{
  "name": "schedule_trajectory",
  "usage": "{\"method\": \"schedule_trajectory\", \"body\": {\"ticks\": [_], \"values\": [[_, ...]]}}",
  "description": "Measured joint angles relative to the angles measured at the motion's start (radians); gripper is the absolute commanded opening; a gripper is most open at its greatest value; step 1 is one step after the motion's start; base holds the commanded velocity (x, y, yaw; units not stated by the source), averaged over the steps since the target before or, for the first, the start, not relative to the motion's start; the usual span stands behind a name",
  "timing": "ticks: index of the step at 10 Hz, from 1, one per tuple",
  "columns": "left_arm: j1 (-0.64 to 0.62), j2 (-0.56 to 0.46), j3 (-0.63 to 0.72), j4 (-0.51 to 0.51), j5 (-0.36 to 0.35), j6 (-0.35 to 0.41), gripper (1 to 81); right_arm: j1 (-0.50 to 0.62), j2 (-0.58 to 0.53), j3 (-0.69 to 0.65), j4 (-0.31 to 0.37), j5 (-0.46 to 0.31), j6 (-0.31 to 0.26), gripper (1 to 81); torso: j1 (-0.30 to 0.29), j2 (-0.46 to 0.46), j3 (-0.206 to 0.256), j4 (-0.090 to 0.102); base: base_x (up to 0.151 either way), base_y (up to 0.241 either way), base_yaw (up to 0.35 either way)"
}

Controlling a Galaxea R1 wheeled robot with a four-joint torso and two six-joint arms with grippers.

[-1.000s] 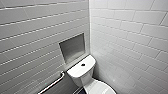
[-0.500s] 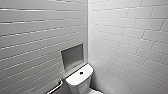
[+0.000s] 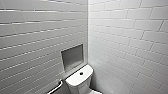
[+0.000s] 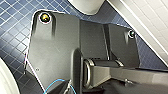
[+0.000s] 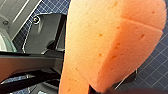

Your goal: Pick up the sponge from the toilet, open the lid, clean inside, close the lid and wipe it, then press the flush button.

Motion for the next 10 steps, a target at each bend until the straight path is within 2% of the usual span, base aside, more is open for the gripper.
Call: {"method": "schedule_trajectory", "body": {"ticks": [1,9,10], "values": [[0.000,0.000,0.000,0.000,0.000,0.000,81.1,-0.001,0.004,0.000,0.000,0.000,0.000,1.0,0.000,0.000,0.000,0.000,0.000,0.000,0.000],[0.000,-0.003,-0.002,0.000,0.000,-0.005,81.1,-0.001,0.012,0.000,0.000,-0.004,0.000,1.0,-0.001,-0.001,0.001,0.000,0.079,0.000,0.000],[0.000,-0.003,-0.001,0.000,0.000,-0.005,81.1,0.001,0.012,0.000,0.000,-0.004,0.000,1.0,0.000,0.000,0.001,0.000,0.000,0.000,0.000]]}}
